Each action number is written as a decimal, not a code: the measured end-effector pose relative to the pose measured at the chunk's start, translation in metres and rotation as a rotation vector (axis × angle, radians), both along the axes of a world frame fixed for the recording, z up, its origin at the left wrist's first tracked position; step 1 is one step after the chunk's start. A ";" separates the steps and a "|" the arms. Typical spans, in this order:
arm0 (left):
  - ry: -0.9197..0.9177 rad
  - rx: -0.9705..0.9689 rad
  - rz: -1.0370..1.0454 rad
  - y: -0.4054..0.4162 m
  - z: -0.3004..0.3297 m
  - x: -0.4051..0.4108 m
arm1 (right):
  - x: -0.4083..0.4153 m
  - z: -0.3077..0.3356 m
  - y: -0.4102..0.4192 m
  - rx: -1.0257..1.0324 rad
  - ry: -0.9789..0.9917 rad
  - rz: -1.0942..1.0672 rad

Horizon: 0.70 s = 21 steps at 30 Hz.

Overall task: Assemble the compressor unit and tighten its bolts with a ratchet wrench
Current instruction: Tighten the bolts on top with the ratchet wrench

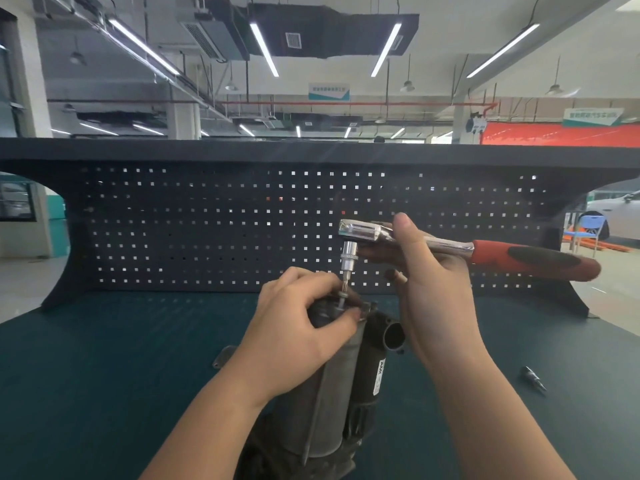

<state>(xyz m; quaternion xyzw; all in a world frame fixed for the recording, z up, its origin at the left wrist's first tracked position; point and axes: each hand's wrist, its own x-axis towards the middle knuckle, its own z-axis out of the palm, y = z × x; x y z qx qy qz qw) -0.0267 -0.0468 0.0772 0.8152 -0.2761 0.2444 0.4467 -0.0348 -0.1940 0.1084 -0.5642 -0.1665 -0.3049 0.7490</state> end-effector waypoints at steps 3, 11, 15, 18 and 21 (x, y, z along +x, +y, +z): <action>-0.039 0.010 -0.001 0.001 0.001 0.001 | -0.001 -0.003 -0.001 -0.043 -0.084 -0.114; 0.039 -0.224 -0.238 0.000 0.018 0.006 | 0.009 -0.002 0.006 0.273 0.012 0.290; 0.023 -0.279 -0.160 -0.010 0.019 0.006 | 0.014 -0.007 0.008 0.324 -0.007 0.251; 0.026 -0.318 -0.167 -0.012 0.022 0.005 | 0.010 -0.004 0.008 0.222 -0.125 0.100; 0.024 -0.333 -0.194 -0.012 0.025 0.002 | 0.002 -0.001 0.011 0.055 -0.222 -0.133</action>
